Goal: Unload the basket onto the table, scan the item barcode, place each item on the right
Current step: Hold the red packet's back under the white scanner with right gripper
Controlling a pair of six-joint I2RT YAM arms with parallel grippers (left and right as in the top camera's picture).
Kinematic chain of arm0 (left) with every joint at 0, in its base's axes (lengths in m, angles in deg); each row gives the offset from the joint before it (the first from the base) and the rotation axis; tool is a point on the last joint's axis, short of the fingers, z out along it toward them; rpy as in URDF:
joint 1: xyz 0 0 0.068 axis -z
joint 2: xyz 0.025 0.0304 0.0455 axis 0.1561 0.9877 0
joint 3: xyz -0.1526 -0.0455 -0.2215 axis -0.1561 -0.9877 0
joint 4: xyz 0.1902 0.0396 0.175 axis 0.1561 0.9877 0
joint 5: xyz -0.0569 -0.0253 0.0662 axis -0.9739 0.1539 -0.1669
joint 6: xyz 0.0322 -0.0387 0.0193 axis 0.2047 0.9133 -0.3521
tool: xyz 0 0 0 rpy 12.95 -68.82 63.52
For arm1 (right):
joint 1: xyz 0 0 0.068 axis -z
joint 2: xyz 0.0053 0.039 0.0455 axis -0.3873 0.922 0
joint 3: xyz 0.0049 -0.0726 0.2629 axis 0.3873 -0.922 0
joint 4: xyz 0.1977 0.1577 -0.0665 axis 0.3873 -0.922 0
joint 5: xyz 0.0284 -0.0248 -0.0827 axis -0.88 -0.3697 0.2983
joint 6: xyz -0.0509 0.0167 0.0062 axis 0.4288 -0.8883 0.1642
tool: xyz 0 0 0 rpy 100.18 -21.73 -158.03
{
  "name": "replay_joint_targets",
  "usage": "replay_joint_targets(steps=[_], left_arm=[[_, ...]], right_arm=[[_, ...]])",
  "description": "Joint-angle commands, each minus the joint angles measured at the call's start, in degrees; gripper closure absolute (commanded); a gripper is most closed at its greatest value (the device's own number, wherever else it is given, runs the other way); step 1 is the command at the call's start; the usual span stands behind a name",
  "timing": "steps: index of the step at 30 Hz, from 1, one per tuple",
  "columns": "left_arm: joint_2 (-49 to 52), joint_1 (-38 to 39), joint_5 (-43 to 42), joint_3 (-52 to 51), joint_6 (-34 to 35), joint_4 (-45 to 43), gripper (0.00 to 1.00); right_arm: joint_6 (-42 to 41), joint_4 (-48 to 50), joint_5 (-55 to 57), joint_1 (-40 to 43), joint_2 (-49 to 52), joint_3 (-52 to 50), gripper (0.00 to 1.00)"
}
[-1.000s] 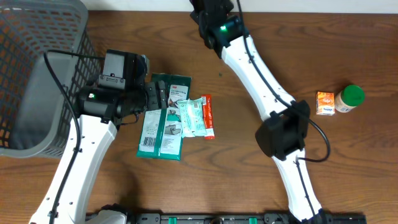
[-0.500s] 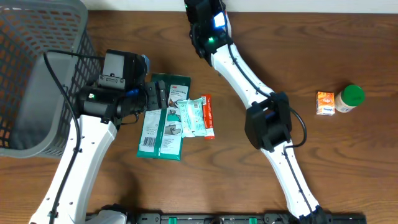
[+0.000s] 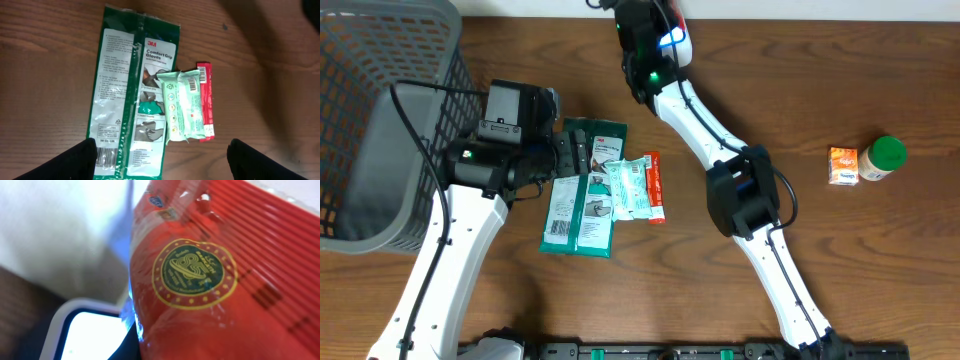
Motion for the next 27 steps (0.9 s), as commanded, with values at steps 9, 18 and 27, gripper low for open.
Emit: replay_joint_targets(steps=[9, 18, 27], left_arm=[[0.33, -0.17, -0.07, -0.02, -0.52, 0.15, 0.16], [0.33, -0.17, -0.07, -0.02, -0.52, 0.15, 0.16], [0.33, -0.17, -0.07, -0.02, -0.52, 0.15, 0.16]], right_arm=[[8.11, 0.13, -1.77, -0.63, 2.05, 1.01, 0.99], [9.16, 0.09, -2.69, -1.07, 2.05, 1.01, 0.99], [5.01, -0.96, -2.82, -1.25, 2.05, 1.01, 0.99]])
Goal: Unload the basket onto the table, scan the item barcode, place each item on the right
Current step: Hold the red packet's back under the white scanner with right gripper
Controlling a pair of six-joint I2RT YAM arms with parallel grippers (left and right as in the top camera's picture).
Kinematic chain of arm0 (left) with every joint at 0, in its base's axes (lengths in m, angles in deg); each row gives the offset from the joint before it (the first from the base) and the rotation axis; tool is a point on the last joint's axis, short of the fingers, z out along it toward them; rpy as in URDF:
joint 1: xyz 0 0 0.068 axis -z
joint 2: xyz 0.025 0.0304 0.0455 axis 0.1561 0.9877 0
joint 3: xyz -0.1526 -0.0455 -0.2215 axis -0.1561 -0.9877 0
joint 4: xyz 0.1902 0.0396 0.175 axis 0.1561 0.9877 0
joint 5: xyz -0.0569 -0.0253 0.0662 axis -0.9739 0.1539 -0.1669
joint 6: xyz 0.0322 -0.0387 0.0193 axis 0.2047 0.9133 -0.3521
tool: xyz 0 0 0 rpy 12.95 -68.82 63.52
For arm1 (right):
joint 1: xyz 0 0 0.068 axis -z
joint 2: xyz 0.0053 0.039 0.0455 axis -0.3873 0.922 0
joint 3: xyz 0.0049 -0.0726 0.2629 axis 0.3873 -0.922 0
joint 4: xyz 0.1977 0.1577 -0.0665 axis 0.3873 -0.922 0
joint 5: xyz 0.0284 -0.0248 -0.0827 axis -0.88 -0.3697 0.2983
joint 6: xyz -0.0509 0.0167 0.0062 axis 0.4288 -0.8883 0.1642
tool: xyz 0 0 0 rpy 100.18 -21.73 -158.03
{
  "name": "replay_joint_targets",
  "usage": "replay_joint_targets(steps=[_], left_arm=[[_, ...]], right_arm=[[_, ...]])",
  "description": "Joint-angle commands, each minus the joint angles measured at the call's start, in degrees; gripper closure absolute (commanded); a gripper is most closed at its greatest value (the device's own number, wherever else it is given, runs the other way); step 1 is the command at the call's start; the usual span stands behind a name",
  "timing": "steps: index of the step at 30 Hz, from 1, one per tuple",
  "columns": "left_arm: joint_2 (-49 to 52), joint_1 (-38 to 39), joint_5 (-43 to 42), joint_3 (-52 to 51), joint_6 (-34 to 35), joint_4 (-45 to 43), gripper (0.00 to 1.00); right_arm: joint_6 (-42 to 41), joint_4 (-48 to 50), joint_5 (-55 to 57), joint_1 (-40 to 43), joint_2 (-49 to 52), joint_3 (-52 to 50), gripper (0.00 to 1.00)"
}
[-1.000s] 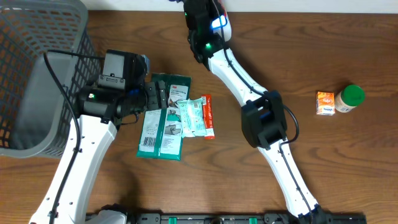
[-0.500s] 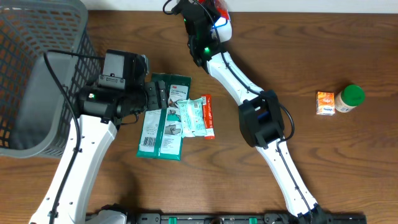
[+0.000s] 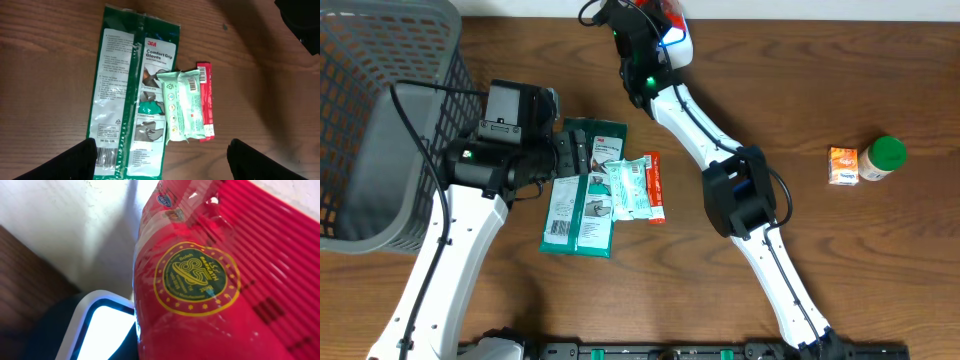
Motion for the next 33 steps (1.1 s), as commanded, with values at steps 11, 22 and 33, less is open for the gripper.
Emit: replay_joint_targets(steps=[11, 22, 33], left_arm=[[0.33, -0.17, -0.07, -0.02, -0.52, 0.15, 0.16], [0.33, -0.17, -0.07, -0.02, -0.52, 0.15, 0.16], [0.33, -0.17, -0.07, -0.02, -0.52, 0.15, 0.16]], right_arm=[[-13.86, -3.82, -0.59, -0.94, 0.83, 1.01, 0.99], [-14.62, -3.96, -0.59, -0.85, 0.79, 1.01, 0.99], [-17.99, -6.25, -0.44, 0.15, -6.08, 1.01, 0.99]])
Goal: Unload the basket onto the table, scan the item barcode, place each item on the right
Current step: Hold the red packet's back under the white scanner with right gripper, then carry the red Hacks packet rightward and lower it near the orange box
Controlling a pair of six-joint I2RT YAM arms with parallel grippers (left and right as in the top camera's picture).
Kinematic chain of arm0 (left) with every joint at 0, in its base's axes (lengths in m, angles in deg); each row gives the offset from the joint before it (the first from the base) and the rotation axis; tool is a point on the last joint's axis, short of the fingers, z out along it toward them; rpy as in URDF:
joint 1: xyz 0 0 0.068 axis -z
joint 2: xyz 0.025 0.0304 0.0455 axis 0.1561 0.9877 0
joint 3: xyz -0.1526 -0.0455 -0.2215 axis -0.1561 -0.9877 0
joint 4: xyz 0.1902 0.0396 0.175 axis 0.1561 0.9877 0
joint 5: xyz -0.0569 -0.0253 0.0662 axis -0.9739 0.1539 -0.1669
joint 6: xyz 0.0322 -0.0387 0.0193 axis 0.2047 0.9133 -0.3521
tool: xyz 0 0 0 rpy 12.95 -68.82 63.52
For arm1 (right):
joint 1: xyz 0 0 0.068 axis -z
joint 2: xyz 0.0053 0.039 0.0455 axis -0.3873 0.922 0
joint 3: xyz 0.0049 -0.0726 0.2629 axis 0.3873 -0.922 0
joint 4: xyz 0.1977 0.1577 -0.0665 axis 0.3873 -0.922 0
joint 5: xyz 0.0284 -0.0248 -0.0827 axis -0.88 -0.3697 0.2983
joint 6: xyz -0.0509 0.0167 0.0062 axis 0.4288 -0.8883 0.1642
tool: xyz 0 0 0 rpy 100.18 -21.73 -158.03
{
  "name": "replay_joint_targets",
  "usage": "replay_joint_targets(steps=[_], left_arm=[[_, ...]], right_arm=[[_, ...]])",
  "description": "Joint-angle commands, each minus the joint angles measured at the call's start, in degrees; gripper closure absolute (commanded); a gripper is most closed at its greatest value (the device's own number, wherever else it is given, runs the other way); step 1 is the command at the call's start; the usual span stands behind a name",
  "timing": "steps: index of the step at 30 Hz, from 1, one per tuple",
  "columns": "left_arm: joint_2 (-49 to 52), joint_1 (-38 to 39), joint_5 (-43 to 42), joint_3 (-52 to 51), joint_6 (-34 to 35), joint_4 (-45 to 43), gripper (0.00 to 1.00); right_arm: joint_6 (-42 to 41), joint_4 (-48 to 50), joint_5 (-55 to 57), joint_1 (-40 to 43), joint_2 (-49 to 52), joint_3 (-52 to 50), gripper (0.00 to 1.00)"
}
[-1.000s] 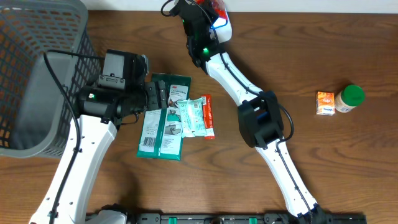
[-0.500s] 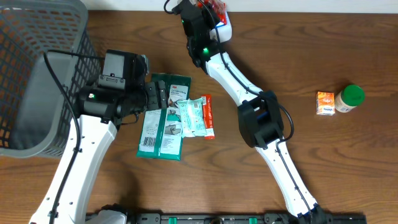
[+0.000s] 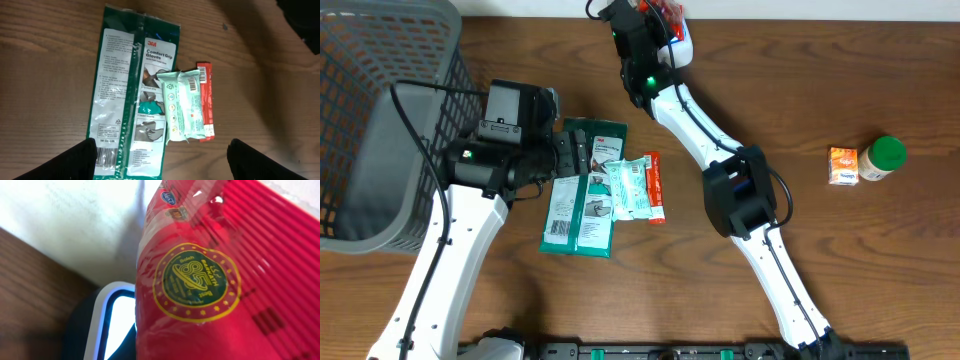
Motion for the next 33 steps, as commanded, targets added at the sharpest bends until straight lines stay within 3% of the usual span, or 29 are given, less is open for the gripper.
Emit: replay_joint_targets(steps=[1, 6, 12, 19, 23, 27, 33], left_arm=[[0.33, -0.17, -0.07, -0.02, -0.52, 0.15, 0.16], [0.33, -0.17, -0.07, -0.02, -0.52, 0.15, 0.16], [0.33, -0.17, -0.07, -0.02, -0.52, 0.15, 0.16], [0.33, -0.17, -0.07, -0.02, -0.52, 0.15, 0.16], [0.33, -0.17, -0.07, -0.02, -0.52, 0.15, 0.16], [0.33, -0.17, -0.07, -0.02, -0.52, 0.15, 0.16], [0.33, -0.17, -0.07, -0.02, -0.52, 0.15, 0.16]], right_arm=[[-3.41, -2.01, -0.48, 0.09, -6.88, 0.98, 0.99], [-9.79, -11.80, -2.71, 0.44, -14.82, 0.98, 0.99], [-19.96, -30.10, -8.22, 1.40, -26.10, 0.98, 0.99], [-26.73, -59.58, -28.68, 5.60, -37.24, 0.98, 0.99], [-28.85, -71.73, -38.95, 10.12, -38.97, 0.98, 0.99], [-28.85, -81.11, -43.78, 15.61, -38.38, 0.13, 0.99], [-28.83, -84.15, -49.03, 22.60, -38.12, -8.70, 0.99]])
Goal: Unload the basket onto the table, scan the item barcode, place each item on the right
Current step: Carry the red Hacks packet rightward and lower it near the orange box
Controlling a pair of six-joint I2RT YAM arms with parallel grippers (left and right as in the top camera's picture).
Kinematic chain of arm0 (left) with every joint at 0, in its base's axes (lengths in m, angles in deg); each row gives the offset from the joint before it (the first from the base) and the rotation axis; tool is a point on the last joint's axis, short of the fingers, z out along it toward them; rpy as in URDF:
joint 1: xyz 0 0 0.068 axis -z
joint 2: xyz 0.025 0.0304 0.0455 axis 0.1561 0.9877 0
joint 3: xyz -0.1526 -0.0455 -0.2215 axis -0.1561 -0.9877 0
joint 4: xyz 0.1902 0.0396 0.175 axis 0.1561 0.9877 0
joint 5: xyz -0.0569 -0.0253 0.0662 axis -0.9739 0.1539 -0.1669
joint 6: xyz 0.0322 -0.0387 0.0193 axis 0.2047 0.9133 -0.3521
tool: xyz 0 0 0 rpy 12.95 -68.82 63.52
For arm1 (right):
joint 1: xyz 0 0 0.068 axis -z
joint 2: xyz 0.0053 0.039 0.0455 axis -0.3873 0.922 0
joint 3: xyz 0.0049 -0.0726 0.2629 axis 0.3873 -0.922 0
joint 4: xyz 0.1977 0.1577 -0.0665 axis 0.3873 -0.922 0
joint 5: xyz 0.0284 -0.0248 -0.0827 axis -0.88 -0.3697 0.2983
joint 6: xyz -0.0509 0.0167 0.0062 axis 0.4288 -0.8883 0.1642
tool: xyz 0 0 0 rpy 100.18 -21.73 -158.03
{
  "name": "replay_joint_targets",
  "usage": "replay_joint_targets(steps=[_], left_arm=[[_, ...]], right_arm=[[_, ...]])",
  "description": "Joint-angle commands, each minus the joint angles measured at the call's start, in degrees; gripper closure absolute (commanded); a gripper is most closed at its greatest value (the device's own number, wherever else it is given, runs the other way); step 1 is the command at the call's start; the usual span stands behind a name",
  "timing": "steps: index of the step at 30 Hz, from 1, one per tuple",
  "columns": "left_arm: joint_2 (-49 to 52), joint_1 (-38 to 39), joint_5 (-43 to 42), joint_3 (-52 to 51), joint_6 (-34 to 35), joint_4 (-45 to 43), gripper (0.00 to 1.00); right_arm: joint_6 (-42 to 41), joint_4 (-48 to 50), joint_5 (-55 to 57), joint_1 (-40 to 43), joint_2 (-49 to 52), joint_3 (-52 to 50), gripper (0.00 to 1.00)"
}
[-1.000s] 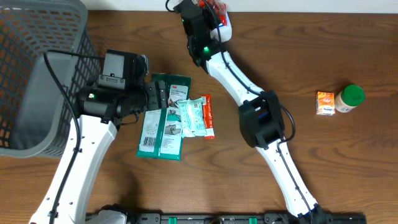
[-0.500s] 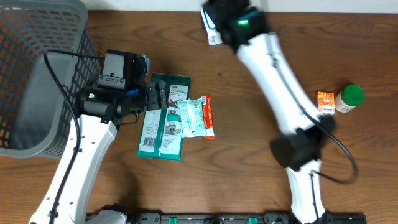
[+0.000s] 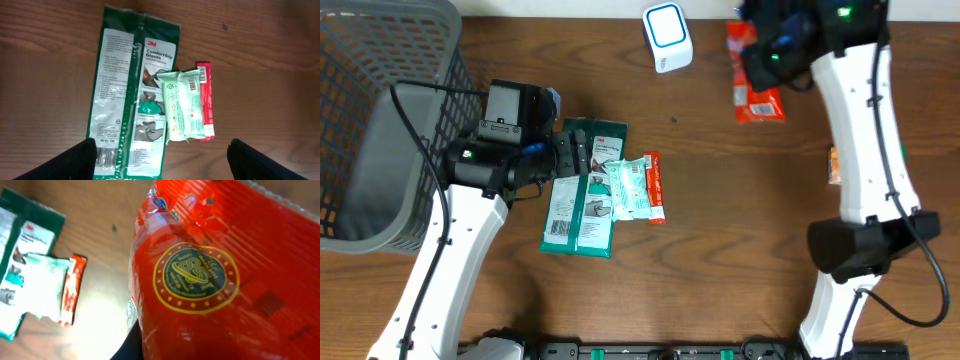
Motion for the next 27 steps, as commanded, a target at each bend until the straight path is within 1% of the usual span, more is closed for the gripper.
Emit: replay_joint_targets(steps=[1, 10, 13, 17, 21, 27], left_arm=[[0.33, -0.17, -0.07, -0.02, -0.52, 0.17, 0.16], [0.33, -0.17, -0.07, -0.02, -0.52, 0.17, 0.16], [0.33, -0.17, -0.07, -0.02, -0.52, 0.17, 0.16], [0.33, -0.17, -0.07, -0.02, -0.52, 0.17, 0.16], [0.33, -0.17, -0.07, -0.02, -0.52, 0.17, 0.16], [0.33, -0.17, -0.07, -0.02, -0.52, 0.17, 0.16]], right_arm=[[-1.25, 0.07, -5.60, 3.41, 0.79, -5.70, 0.99], [-0.72, -1.70, -7.37, 10.38, 0.76, -19.37, 0.99], [1.51, -1.16, -7.10, 11.30, 0.76, -24.17, 0.99], [2.27, 3.67, -5.22, 12.35, 0.79, -31.95, 0.99], [2.25, 9.77, 0.04, 12.90, 0.79, -38.71, 0.99], [2.25, 14.38, 4.72, 13.42, 0.79, -42.77, 0.99]])
